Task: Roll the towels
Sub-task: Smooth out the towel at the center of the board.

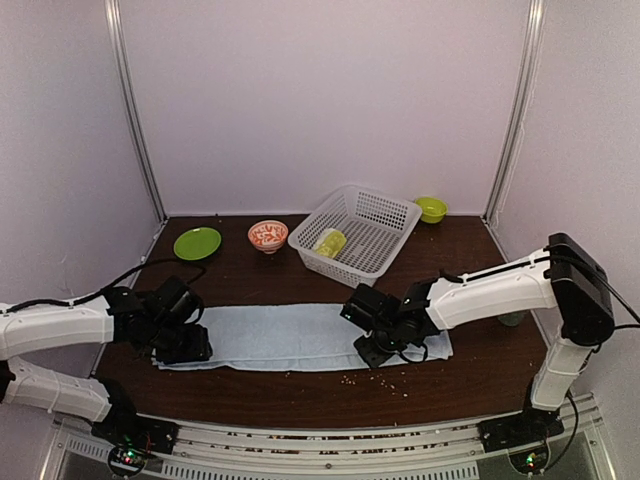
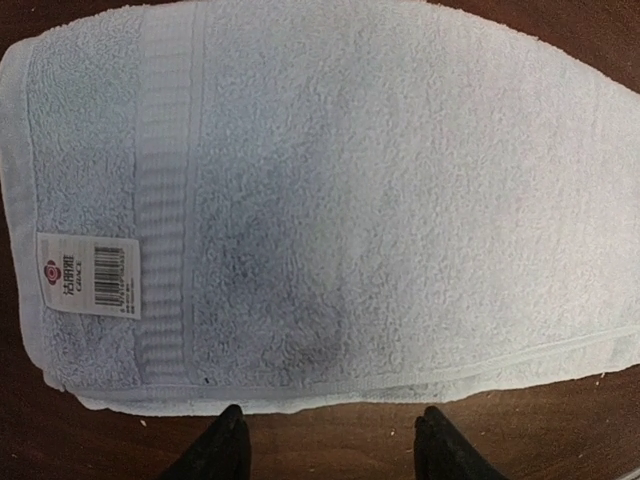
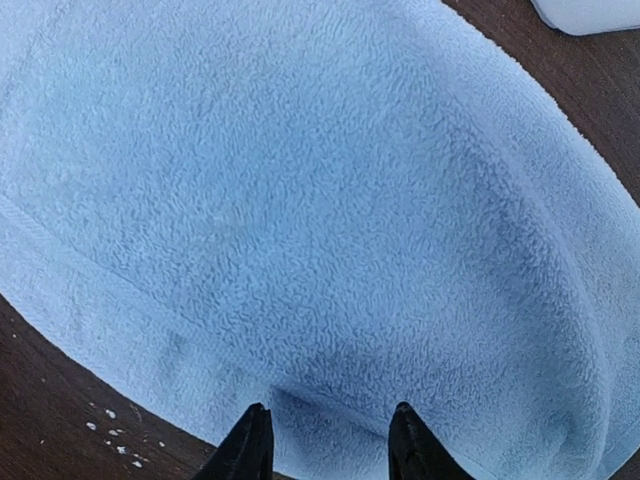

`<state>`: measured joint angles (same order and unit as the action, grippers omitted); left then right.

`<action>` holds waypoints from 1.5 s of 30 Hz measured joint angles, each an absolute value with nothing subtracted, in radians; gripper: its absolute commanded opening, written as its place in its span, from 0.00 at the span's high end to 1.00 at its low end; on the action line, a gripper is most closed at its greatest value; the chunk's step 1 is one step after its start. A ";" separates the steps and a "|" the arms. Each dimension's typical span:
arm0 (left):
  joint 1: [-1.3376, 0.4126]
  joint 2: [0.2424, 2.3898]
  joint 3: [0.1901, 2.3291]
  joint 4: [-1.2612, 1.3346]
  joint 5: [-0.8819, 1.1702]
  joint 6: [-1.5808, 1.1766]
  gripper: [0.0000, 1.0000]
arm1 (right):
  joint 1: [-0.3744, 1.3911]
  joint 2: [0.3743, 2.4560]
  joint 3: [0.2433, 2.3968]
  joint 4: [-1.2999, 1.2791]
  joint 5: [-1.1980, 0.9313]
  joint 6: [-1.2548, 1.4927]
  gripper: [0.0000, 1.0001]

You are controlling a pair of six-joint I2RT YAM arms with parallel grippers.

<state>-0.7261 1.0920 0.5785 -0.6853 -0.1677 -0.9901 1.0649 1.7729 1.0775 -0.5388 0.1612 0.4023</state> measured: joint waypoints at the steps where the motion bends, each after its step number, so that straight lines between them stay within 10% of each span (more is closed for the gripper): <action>1: -0.726 1.095 0.579 -0.682 -0.165 -0.989 0.44 | 1.065 1.781 1.077 -0.539 0.162 0.402 0.62; 17: -0.726 1.089 0.580 -0.674 -0.154 -0.971 0.46 | 1.045 1.645 1.000 -0.569 0.154 0.487 0.50; 26: -0.726 1.123 0.638 -0.639 -0.155 -0.926 0.47 | 0.752 1.163 0.648 -0.568 0.079 0.735 0.64; 45: -0.725 1.003 0.644 -0.690 -0.197 -0.912 0.47 | 0.596 1.199 0.492 -0.462 -0.113 0.862 0.80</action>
<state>-0.7254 1.0035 0.6437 -0.6895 -0.1967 -0.9115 0.5957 1.1992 0.4923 -0.4622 -0.1127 0.8616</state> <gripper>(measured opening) 0.533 0.249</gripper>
